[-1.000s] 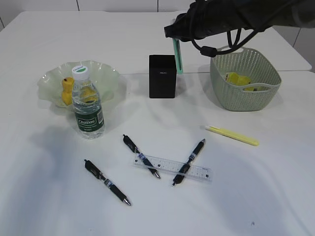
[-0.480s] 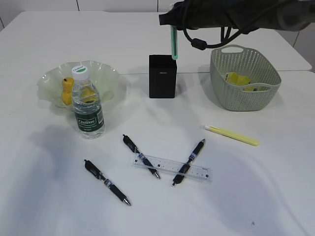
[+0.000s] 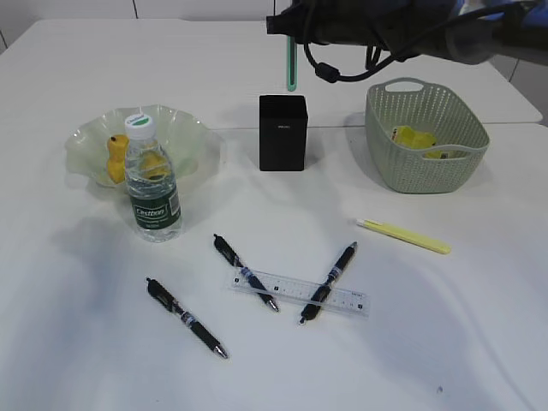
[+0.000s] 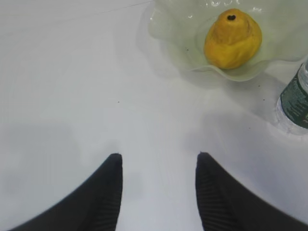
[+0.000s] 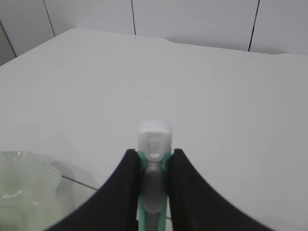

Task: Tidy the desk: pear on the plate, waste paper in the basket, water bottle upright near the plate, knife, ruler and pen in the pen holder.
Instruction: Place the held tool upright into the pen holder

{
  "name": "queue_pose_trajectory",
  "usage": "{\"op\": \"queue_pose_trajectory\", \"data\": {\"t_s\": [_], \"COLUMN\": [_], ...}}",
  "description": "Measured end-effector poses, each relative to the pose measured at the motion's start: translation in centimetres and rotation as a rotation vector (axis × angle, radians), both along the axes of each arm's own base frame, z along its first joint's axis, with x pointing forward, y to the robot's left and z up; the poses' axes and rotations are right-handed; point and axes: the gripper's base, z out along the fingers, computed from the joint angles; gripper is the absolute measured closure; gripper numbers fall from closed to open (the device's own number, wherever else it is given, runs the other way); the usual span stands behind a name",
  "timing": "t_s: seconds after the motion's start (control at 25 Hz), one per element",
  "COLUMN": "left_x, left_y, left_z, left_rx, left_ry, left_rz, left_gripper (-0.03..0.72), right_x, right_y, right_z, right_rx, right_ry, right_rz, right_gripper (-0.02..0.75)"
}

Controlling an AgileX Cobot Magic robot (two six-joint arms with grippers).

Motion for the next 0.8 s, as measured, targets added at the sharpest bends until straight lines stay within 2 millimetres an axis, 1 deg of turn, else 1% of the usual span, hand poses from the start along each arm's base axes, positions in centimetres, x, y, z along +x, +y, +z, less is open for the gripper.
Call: {"op": "queue_pose_trajectory", "data": {"t_s": [0.16,0.44,0.8], "left_x": [0.0,0.0,0.0], "left_y": [0.0,0.0,0.0], "left_z": [0.0,0.0,0.0], "left_rx": [0.000,0.000,0.000], "left_ry": [0.000,0.000,0.000], "left_rz": [0.000,0.000,0.000], "left_gripper": [0.340,0.340,0.340], "right_x": [0.3,0.7,1.0], "right_y": [0.4,0.6,1.0], "right_z": [-1.6,-3.7,-5.4], "right_rx": [-0.008,-0.017,-0.023], "right_ry": [0.023,0.051,0.066], "right_rz": [0.001,-0.007,-0.021], "right_gripper": [0.612,0.612,0.612]}}
